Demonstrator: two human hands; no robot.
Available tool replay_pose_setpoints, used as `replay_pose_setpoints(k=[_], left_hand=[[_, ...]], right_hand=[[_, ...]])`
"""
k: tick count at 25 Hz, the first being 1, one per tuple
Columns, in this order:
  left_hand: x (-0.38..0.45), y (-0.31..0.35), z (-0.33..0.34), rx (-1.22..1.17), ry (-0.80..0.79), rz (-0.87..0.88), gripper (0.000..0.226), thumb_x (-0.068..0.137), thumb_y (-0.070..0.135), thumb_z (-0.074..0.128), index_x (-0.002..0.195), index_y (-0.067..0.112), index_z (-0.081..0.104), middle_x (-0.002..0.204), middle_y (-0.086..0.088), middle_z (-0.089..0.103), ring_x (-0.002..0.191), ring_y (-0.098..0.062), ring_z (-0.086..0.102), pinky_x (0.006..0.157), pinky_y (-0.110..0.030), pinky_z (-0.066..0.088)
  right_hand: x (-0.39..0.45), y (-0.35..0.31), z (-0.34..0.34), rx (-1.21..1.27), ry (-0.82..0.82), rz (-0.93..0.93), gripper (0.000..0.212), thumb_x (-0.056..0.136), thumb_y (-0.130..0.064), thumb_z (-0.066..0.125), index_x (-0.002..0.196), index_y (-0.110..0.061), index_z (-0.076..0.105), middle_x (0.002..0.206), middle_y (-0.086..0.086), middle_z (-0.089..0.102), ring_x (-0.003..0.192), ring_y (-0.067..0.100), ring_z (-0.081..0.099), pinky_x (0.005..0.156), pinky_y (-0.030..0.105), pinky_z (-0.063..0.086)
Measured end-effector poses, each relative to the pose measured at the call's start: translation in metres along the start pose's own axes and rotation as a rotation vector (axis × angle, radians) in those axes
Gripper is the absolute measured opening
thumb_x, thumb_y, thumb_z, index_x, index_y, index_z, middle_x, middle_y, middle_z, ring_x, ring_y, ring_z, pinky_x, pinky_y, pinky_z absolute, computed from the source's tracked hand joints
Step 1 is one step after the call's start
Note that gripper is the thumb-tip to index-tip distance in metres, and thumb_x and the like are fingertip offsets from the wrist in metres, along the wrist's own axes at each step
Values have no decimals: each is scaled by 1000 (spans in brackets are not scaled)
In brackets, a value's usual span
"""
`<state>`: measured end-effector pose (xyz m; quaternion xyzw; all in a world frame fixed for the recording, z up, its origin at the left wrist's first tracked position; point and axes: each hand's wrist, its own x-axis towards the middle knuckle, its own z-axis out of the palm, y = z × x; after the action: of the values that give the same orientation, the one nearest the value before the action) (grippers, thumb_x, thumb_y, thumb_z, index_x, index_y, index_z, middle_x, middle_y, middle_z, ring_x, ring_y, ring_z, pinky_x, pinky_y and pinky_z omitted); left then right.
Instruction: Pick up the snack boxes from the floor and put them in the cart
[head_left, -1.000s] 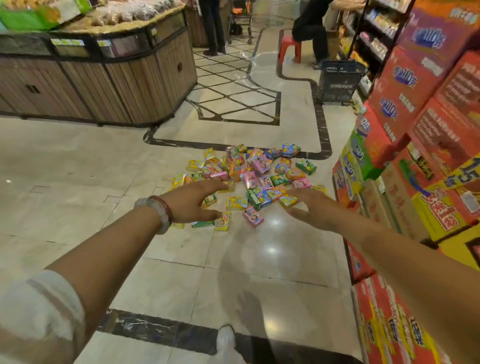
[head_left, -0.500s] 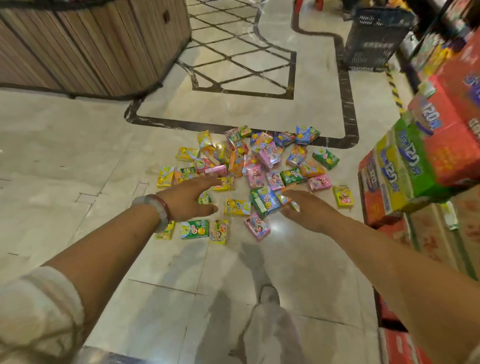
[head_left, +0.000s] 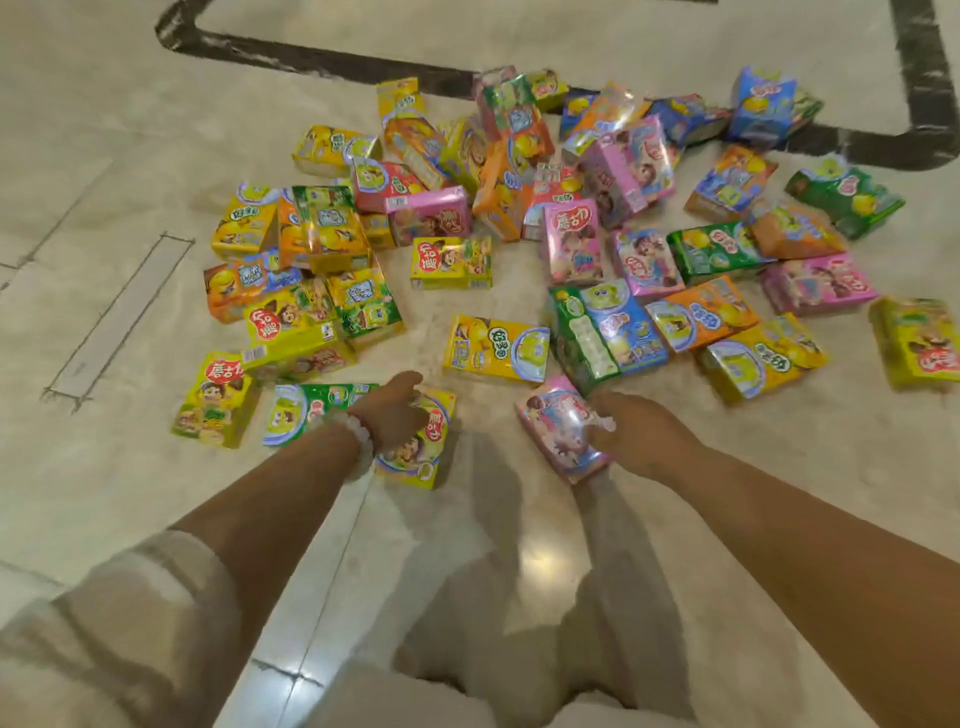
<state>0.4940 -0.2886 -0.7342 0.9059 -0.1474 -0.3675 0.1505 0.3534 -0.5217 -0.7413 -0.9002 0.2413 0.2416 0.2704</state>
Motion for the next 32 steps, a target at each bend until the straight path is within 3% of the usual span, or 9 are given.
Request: replay_pose_setpoints(k=[5,8,12,18,22,24,26,29,32], left_hand=[[60,-38,74,21,142,-53,73,85,13,59,147,8,21,145,-19,35,131,-34,38,104,-35,35],[71,-41,86,36,176,-149,84,76,19,68,146,15,22,139,-21,38,124,-38,42,101,-42,40],[76,-42,92,79,234,-176,78,69,32,74,134,16,35,127,-17,47,117,-36,46,94,-40,41],[81,-25,114,-327,195,-235,85,72,32,78,140,8,32,138,-19,39,126,-33,41,101,-36,36],[88,-31,117,-605,182,-237,81,69,27,81,137,13,40,128,-8,54,113,-27,56,97,-36,45],[87,-32,106,-911,123,-233,83,60,20,87,131,15,45,114,-10,66,97,-26,66,90,-44,52],[75,-29,84,-1089,47,-223,78,58,14,86,126,17,47,104,-13,69,89,-30,68,85,-51,53],[33,-5,21,-1102,49,-152,61,69,10,77,121,19,46,98,-14,70,79,-29,69,77,-48,56],[-26,43,-74,-1064,128,-113,47,76,14,74,113,22,46,91,-9,69,70,-25,66,59,-36,57]], right_hand=[[54,24,70,-152,59,76,47,88,-40,51,119,-5,50,120,16,53,113,33,50,87,34,43],[59,23,74,-112,97,138,54,88,-39,57,128,-6,43,127,14,47,119,33,44,91,34,41],[74,21,83,42,117,214,58,83,-40,65,124,-4,45,123,19,53,115,35,50,88,35,43],[87,7,104,355,14,220,47,81,-37,69,112,-5,55,111,13,62,98,28,62,69,26,41],[92,3,106,597,60,276,54,76,-35,76,111,-4,49,103,7,65,86,21,65,61,27,48],[86,-3,97,803,110,272,53,76,-27,78,113,-8,45,94,0,64,78,13,63,59,25,51],[72,-16,86,1057,114,263,53,79,-18,76,118,-11,41,93,-3,63,80,12,64,70,28,55],[32,-49,49,1359,73,223,48,85,-7,68,123,-11,39,98,3,66,76,14,68,67,30,58],[-10,-93,-41,1300,108,106,44,83,-6,70,122,-10,49,109,11,68,88,20,69,78,34,57]])
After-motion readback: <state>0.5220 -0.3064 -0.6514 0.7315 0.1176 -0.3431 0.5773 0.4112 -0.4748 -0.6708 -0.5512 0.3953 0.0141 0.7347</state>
